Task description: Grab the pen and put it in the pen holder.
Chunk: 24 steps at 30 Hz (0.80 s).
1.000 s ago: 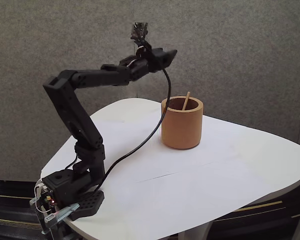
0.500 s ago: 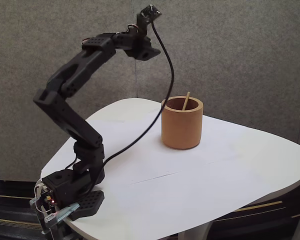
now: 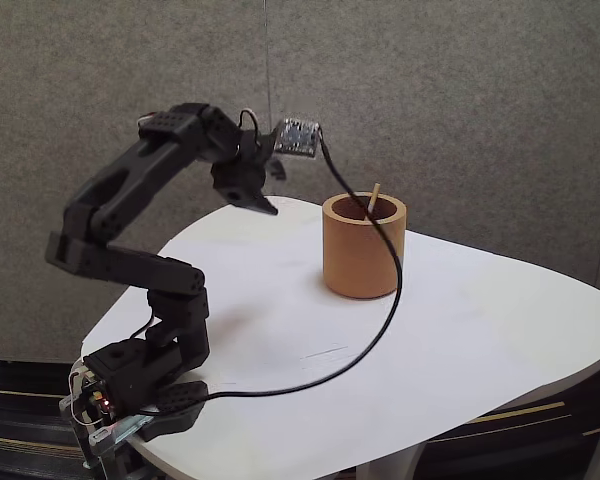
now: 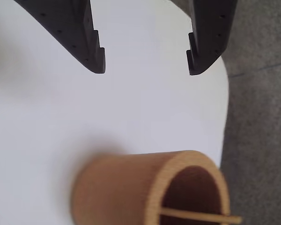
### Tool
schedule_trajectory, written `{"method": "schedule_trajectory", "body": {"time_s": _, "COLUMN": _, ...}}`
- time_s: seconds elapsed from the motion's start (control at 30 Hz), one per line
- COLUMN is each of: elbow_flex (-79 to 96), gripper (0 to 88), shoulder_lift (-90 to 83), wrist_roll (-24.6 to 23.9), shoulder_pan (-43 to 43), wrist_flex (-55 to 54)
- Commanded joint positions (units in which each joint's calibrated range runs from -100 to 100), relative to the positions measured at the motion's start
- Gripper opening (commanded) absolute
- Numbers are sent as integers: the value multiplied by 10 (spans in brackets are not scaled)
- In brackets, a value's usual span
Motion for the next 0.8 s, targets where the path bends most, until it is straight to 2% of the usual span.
{"method": "schedule_trajectory", "body": {"time_s": 0.0, "elbow_flex": 143, "gripper": 243, "shoulder_lift": -101, "wrist_roll": -7, "shoulder_pan": -1, "wrist_flex": 3}}
{"method": "schedule_trajectory", "body": {"time_s": 0.33, "elbow_flex": 401, "gripper": 242, "shoulder_lift": -263, "wrist_roll": -36, "shoulder_pan": 5, "wrist_flex": 3}}
{"method": "schedule_trajectory", "body": {"time_s": 0.77, "elbow_flex": 479, "gripper": 242, "shoulder_lift": -288, "wrist_roll": -68, "shoulder_pan": 5, "wrist_flex": 59}}
